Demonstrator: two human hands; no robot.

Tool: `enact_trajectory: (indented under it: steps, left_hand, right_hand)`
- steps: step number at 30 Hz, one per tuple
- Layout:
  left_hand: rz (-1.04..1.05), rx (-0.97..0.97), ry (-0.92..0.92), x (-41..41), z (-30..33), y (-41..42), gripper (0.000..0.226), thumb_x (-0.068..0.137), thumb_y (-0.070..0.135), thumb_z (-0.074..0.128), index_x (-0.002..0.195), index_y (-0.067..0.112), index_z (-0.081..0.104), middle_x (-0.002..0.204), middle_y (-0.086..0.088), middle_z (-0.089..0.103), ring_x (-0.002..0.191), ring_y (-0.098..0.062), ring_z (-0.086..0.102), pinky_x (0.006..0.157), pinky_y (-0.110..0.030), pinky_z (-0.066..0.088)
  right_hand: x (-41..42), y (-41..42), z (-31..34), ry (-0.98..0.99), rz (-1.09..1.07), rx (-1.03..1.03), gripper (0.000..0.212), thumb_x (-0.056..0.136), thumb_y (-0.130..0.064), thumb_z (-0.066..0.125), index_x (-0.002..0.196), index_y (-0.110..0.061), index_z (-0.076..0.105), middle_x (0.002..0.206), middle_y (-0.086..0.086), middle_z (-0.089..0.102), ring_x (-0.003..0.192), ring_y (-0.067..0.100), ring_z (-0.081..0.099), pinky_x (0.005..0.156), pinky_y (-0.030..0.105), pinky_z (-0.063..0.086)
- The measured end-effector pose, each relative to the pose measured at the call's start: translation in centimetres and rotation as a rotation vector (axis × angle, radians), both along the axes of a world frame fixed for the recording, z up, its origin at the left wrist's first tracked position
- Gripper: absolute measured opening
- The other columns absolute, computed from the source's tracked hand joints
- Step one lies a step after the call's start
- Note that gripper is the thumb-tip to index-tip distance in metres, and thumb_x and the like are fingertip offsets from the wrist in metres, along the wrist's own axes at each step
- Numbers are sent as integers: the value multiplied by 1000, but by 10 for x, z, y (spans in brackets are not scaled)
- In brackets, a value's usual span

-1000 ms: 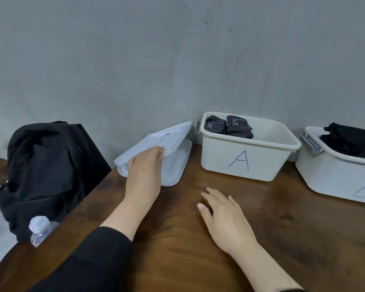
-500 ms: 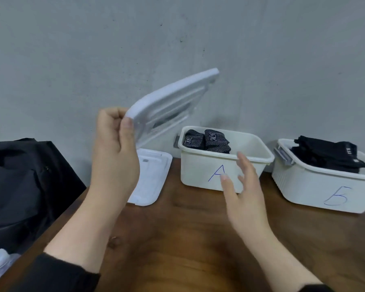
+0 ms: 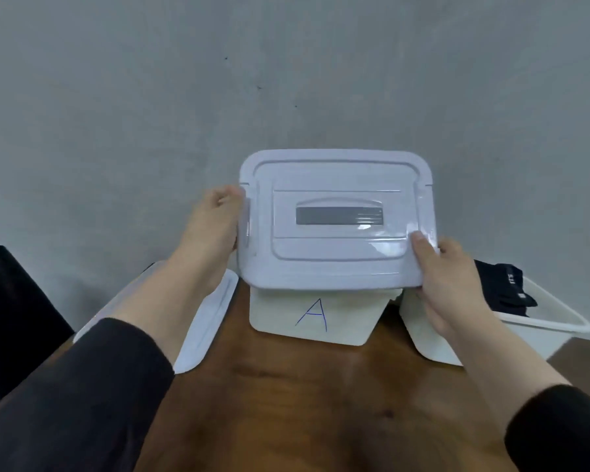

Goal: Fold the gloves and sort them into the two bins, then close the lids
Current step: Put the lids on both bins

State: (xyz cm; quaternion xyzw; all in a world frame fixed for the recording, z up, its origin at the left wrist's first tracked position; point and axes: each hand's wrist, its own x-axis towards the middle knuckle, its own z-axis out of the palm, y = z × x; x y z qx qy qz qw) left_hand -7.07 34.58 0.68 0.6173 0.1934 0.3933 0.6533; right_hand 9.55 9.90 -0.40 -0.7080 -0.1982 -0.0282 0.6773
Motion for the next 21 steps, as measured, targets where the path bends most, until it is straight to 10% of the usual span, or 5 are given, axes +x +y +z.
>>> enact_trajectory:
  steps: [6,12,21]
  left_hand:
    - [-42,168,199,30,-32,1,33,99,18,58,132,23,59,120,8,69,99,-8,67,75,-23,52]
    - [177,538,695,68,-26,26,41,100,35,51,129,7,57,125,-16,62,113,-37,57,95,-43,48]
    - [-59,305,677,69,-44,24,43,102,23,46,145,21,48,133,0,54,107,-23,48,88,-32,35]
  right_hand:
    - [20,5,-9,-123,-14,-304,39,104,-33,50,142,-26,48,128,-6,62,110,17,62,94,40,53]
    - [31,17,-31,-157,-14,-591,34,108,-23,41,140,-13,47,119,10,62,92,20,53,78,30,38]
    - [48,28,-50,-56,-5,-589,31,102,-12,38,125,-4,57,115,19,60,85,23,49,65,31,38]
